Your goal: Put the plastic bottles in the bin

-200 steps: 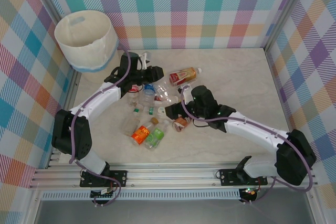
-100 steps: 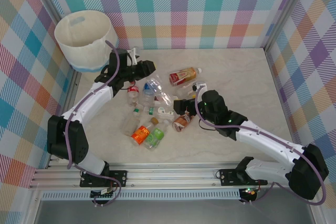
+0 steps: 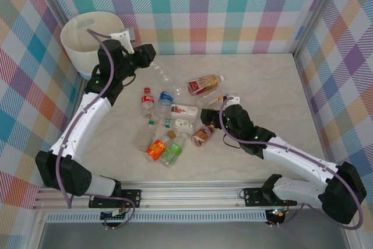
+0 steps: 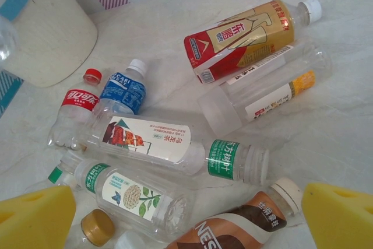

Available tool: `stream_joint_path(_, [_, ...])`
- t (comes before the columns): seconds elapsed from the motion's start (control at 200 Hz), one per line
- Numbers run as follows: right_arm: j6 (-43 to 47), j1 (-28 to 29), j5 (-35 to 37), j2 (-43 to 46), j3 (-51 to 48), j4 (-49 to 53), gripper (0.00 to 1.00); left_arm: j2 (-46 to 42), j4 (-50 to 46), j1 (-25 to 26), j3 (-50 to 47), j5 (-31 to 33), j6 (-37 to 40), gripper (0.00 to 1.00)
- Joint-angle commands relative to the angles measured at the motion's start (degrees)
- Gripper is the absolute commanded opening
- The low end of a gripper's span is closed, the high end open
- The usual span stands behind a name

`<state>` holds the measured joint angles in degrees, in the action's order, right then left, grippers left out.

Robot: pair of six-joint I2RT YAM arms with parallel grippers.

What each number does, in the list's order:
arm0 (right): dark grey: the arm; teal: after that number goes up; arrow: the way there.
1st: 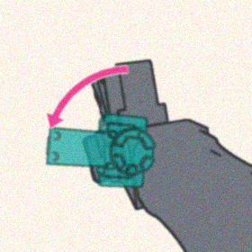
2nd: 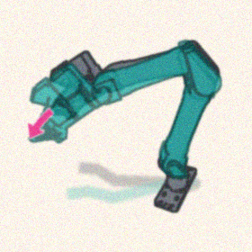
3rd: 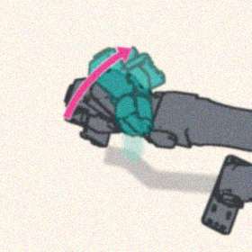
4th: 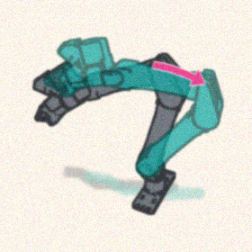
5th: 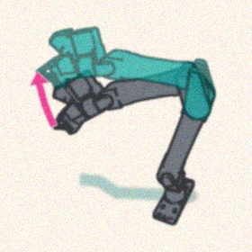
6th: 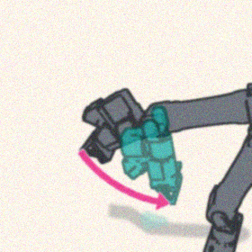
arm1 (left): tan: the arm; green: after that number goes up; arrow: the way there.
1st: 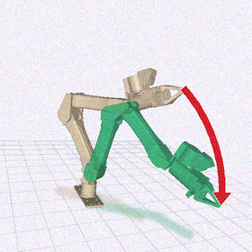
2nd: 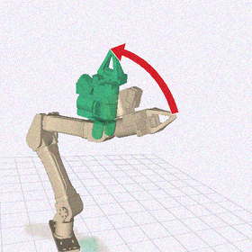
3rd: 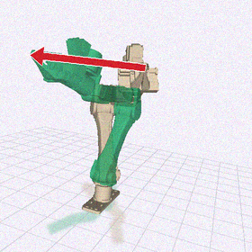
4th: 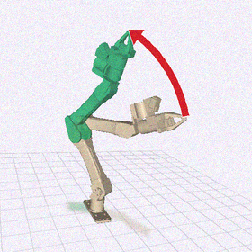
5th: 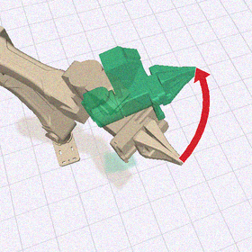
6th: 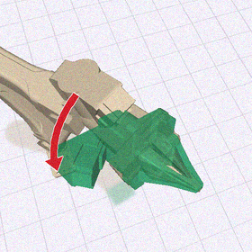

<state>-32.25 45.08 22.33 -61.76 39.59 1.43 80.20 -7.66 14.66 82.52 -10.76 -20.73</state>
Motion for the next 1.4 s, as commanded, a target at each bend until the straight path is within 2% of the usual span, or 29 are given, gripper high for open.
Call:
stream_joint_path(0.0, [-0.5, 0.2, 1.3, -0.5, 1.0, 0.3, 1.00, 0.3, 1.5, -1.5, 3.9, 6.8, 6.9, 0.00])
stream_joint_path(0.135, [-0.2, 0.2, 0.7, -1.5, 2.4, 1.9, 1.00, 0.9, 3.6, -3.0, 7.4, 13.3, 14.9, 0.00])
stream_joint_path(0.33, [-0.5, 0.2, 0.5, -1.6, 2.1, 2.2, 1.00, 0.5, 8.2, -7.0, 8.9, 16.3, 22.7, 0.00])
stream_joint_path(0.58, [-0.4, 0.2, 0.0, -3.0, 2.8, 1.6, 1.00, 0.9, 16.4, -12.1, 7.1, 22.3, 26.7, 0.00])
stream_joint_path(0.885, [-0.2, 0.2, -1.6, -5.3, 4.6, 1.7, 1.00, 7.8, 26.1, -17.5, 8.6, 25.4, 33.7, 0.00])
stream_joint_path(1.01, [-0.3, 0.2, -2.3, -5.9, 5.2, 1.6, 1.00, 12.3, 24.8, -17.9, 12.4, 26.8, 38.2, 0.00])
stream_joint_path(1.095, [-0.4, 0.2, -2.6, -6.2, 5.4, 1.6, 1.00, 14.2, 22.8, -19.0, 15.2, 27.6, 37.5, 0.00])
stream_joint_path(1.155, [-0.4, 0.2, -2.6, -6.3, 5.5, 1.8, 1.00, 14.2, 18.3, -19.5, 17.7, 26.1, 34.6, 0.00])
stream_joint_path(1.28, [-0.7, 0.2, -2.3, -6.6, 5.6, 1.9, 1.00, 12.0, 12.8, -19.6, 20.1, 18.8, 30.7, 0.00])
stream_joint_path(1.395, [-0.5, 0.2, -2.6, -7.5, 6.0, 1.6, 1.00, 14.4, 7.8, -19.7, 26.0, 24.0, 31.6, 0.00])
